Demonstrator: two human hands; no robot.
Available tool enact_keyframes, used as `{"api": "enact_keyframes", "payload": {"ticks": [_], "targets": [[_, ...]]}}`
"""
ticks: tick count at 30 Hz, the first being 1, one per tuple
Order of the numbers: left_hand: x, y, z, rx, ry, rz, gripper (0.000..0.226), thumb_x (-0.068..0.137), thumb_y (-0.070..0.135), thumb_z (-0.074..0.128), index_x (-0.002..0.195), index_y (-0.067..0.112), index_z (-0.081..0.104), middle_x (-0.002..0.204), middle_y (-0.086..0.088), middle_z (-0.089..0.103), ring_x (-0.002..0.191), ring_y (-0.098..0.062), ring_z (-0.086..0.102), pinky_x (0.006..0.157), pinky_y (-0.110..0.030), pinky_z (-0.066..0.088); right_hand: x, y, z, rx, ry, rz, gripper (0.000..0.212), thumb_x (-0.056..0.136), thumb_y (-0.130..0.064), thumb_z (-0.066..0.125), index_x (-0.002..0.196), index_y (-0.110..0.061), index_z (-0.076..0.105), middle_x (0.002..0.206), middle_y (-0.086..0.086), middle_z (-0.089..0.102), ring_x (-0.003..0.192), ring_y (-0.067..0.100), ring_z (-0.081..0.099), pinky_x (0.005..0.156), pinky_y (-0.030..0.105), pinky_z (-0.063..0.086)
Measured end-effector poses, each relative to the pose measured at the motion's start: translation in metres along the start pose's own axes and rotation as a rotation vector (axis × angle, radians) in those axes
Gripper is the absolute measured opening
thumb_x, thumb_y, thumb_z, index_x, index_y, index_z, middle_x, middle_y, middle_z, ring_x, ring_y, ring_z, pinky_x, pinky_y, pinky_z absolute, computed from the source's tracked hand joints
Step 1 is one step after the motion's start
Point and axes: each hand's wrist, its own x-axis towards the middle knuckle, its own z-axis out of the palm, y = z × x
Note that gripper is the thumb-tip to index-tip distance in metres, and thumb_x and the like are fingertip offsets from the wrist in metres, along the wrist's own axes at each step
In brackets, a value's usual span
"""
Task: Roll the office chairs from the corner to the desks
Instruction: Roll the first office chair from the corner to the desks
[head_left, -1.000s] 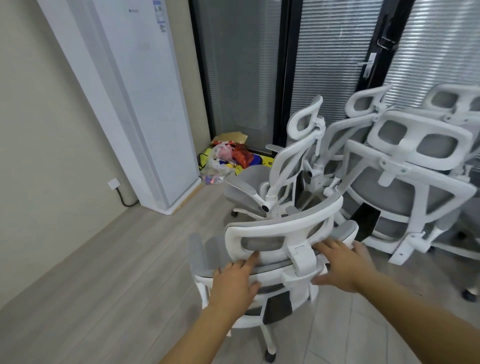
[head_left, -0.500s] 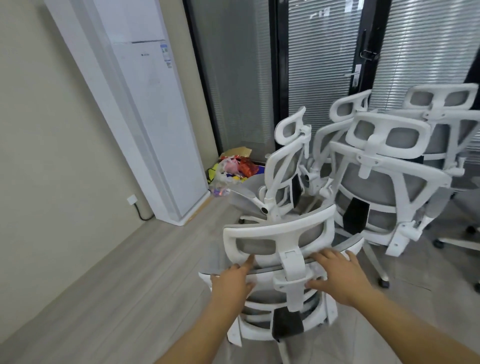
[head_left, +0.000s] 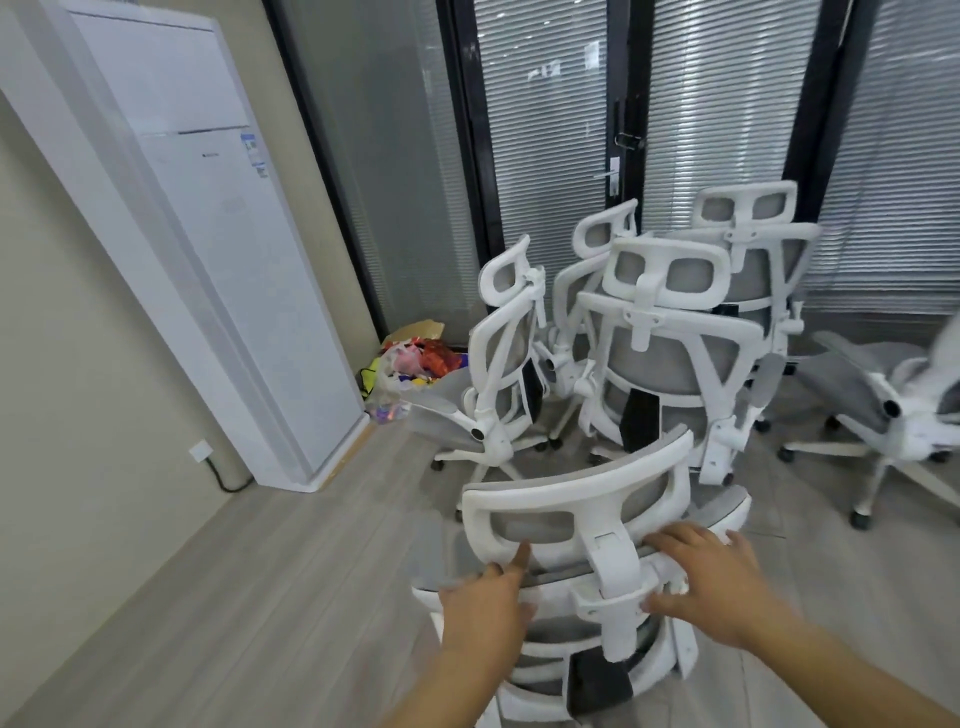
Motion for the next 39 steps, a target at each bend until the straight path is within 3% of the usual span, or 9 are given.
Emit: {"api": "enact_keyframes", "payload": {"ticks": [9,18,25,30,33,36,39], "targets": [[-0.016,0.04,0.004,-0.03,-0.049,0.275,0.069,0.095,0.047,0.045,0.151,0.048,0.005,0.142,0.007,0.045,0.125,-0.022,0.046,0.093,-0.041,0.049,-0.092,0.034,0.003,0.016,0.064,0.2,0.081,0.071,-0.084,0.052,0.142,-0.047,0.037,0.153,-0.023,0.03,0.143,0.002,0.023,0.117,0.046,0.009],[-0.017,0.094,0.017,0.014,-0.049,0.588,0.071,0.095,0.047,0.045,0.15,0.049,0.0,0.142,0.014,0.043,0.126,-0.018,0.043,0.088,-0.041,0.052,-0.187,0.054,0.018,0.066,0.178,0.462,0.08,0.074,-0.084,0.049,0.144,-0.047,0.037,0.153,-0.022,0.031,0.145,0.003,0.018,0.117,0.049,0.006],[-0.013,0.165,0.021,0.078,-0.08,0.756,0.071,0.096,0.048,0.046,0.149,0.051,-0.002,0.137,0.018,0.048,0.118,-0.014,0.048,0.079,-0.032,0.048,-0.252,0.099,0.02,0.032,0.236,0.611,0.07,0.085,-0.073,0.045,0.148,-0.045,0.031,0.157,-0.018,0.026,0.149,0.008,0.011,0.118,0.053,-0.002],[-0.01,0.24,0.026,0.099,-0.132,0.846,0.068,0.096,0.051,0.046,0.147,0.056,0.003,0.139,0.017,0.047,0.121,-0.012,0.047,0.079,-0.029,0.047,-0.292,0.147,0.015,0.066,0.345,0.659,0.058,0.088,-0.055,0.056,0.142,-0.04,0.043,0.149,-0.014,0.04,0.146,0.015,0.022,0.119,0.054,0.0],[-0.009,0.291,0.033,0.121,-0.134,0.9,0.066,0.095,0.053,0.046,0.146,0.057,0.004,0.135,0.017,0.05,0.117,-0.01,0.05,0.081,-0.031,0.05,-0.311,0.186,0.016,0.053,0.437,0.723,0.047,0.089,-0.043,0.063,0.135,-0.033,0.056,0.136,-0.009,0.054,0.138,0.022,0.037,0.119,0.053,0.011],[-0.011,0.344,0.043,0.129,-0.114,0.95,0.064,0.095,0.056,0.046,0.145,0.059,0.007,0.133,0.019,0.051,0.115,-0.009,0.05,0.073,-0.029,0.047,-0.332,0.229,0.02,0.02,0.524,0.779,0.043,0.08,-0.037,0.076,0.121,-0.028,0.067,0.119,-0.005,0.064,0.125,0.027,0.052,0.113,0.058,0.024],[-0.008,0.403,0.052,0.115,-0.119,1.003,0.064,0.094,0.056,0.047,0.145,0.06,0.008,0.131,0.017,0.052,0.116,-0.01,0.05,0.075,-0.03,0.047,-0.355,0.271,0.013,0.026,0.561,0.864,0.042,0.075,-0.034,0.081,0.115,-0.027,0.07,0.113,-0.005,0.066,0.12,0.026,0.055,0.11,0.06,0.029]]}}
